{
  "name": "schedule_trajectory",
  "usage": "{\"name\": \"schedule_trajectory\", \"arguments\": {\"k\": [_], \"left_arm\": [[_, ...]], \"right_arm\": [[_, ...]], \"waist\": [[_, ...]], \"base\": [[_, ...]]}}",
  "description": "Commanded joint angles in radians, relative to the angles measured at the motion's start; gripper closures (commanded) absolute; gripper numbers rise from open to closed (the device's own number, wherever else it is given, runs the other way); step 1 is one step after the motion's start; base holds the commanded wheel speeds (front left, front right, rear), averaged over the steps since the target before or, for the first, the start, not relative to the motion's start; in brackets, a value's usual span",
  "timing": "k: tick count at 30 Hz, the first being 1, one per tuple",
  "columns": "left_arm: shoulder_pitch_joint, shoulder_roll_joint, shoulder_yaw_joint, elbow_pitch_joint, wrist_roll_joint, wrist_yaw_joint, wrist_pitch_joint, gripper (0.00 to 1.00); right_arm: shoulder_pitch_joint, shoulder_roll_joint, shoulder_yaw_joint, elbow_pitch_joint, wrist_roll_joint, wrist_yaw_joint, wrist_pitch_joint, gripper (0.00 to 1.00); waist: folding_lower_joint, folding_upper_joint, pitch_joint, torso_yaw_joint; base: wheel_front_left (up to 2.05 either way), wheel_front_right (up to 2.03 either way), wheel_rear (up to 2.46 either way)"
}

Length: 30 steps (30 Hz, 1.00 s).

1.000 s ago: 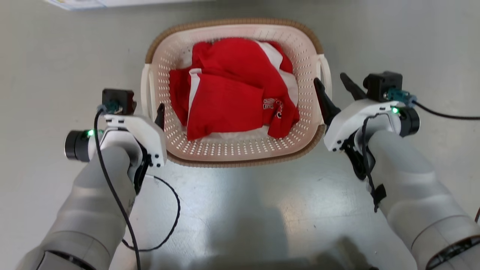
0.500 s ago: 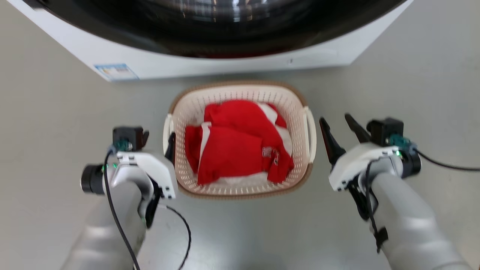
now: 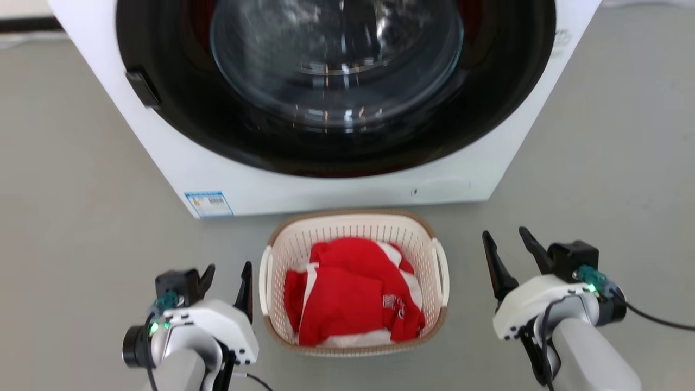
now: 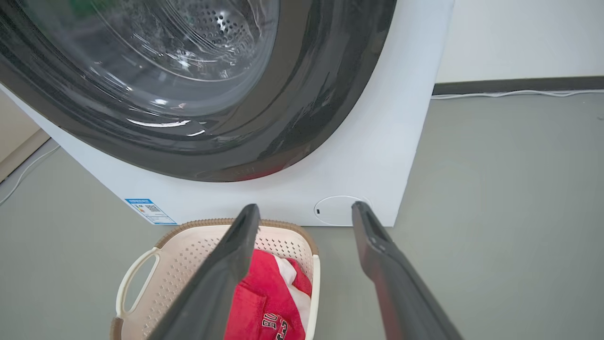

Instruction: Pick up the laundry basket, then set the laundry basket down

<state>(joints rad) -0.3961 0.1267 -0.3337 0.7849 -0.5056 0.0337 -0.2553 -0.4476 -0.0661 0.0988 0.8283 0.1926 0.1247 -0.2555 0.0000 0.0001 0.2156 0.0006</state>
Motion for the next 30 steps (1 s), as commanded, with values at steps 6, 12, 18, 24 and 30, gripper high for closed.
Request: {"name": "schedule_trajectory", "arguments": {"k": [6,12,18,24,30], "left_arm": [[0.080,-0.003,0.116,-0.095,0.058,-0.026,-0.006,0.00],[0.162,-0.018,0.198,-0.147,0.095,-0.045,-0.006,0.00],[0.233,-0.031,0.274,-0.212,0.125,-0.061,-0.006,0.00],[0.295,-0.046,0.341,-0.283,0.169,-0.068,-0.006,0.00],[0.338,-0.063,0.348,-0.287,0.172,-0.061,0.000,1.00]], "right_arm": [[0.075,0.008,0.006,-0.084,-0.035,0.006,-0.006,0.00],[0.141,-0.001,0.010,-0.149,-0.034,0.006,-0.006,0.00],[0.203,-0.015,0.013,-0.208,-0.023,0.006,-0.006,0.00],[0.268,-0.040,0.000,-0.280,-0.021,0.006,-0.006,0.00],[0.299,-0.033,-0.030,-0.282,-0.023,0.000,0.000,1.00]], "waist": [[0.0000,-0.0001,-0.115,0.010],[0.0000,-0.0001,-0.185,0.006],[0.0000,-0.0001,-0.232,-0.005],[0.0000,-0.0001,-0.253,-0.015],[0.0000,-0.0001,-0.255,-0.021]], "base": [[0.00,0.00,0.00],[0.00,0.00,0.00],[0.00,0.00,0.00],[0.00,0.00,0.00],[0.00,0.00,0.00]]}}
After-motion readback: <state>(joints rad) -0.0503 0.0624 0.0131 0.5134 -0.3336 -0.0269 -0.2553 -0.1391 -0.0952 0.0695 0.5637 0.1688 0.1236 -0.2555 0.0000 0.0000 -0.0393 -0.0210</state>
